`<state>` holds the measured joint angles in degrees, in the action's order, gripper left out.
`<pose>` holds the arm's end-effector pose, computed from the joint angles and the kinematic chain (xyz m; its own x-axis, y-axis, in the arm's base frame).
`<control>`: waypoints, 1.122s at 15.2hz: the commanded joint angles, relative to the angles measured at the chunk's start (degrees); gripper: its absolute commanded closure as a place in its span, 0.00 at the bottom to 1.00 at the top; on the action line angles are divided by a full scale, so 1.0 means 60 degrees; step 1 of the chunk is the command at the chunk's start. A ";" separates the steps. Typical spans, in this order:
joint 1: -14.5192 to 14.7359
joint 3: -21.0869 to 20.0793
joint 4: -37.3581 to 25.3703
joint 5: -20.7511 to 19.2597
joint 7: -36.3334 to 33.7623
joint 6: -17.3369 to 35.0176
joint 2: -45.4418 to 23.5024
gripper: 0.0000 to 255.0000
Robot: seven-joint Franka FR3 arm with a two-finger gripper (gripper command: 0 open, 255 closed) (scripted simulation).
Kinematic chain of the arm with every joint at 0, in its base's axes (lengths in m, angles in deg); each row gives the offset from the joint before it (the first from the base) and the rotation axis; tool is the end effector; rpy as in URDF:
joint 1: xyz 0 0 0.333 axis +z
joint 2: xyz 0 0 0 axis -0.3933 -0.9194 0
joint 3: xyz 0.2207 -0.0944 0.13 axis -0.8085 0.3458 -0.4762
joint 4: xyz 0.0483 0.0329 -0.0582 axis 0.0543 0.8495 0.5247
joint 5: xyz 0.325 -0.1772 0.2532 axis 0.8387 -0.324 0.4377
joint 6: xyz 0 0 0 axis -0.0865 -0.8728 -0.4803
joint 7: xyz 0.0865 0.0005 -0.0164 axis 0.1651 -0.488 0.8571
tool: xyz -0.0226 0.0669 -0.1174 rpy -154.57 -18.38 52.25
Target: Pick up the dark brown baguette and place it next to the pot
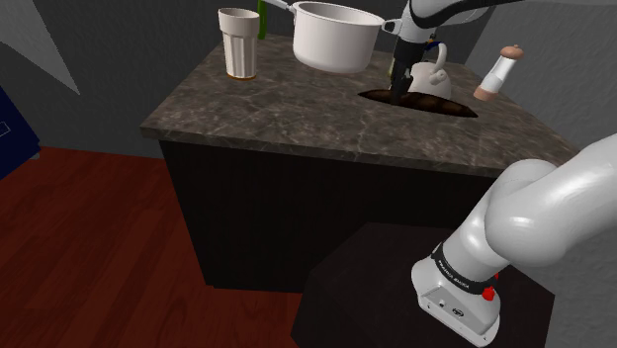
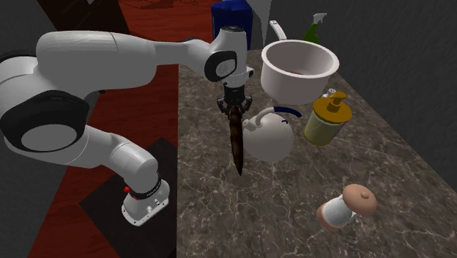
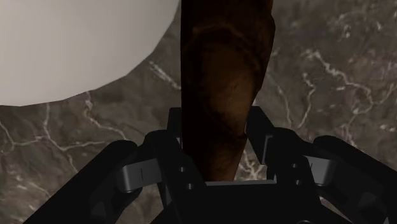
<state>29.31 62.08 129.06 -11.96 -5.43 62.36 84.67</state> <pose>0.4725 -0.1877 0.3955 0.7481 0.6596 -0.0722 0.6629 -0.7476 0.0391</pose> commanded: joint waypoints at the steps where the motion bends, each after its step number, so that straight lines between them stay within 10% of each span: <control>1: -0.0003 0.0003 0.0001 -0.0006 0.0002 0.0011 -0.0001 1.00; 2: -0.0003 0.0003 0.0001 -0.0006 0.0002 0.0011 -0.0001 1.00; 3: -0.0003 0.0003 -0.0001 -0.0005 0.0003 0.0009 -0.0001 0.00; 17: 0.0073 -0.0235 -0.1069 0.0124 0.0026 -0.1220 0.0151 0.00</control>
<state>29.74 60.69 122.68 -11.22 -5.26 55.11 85.55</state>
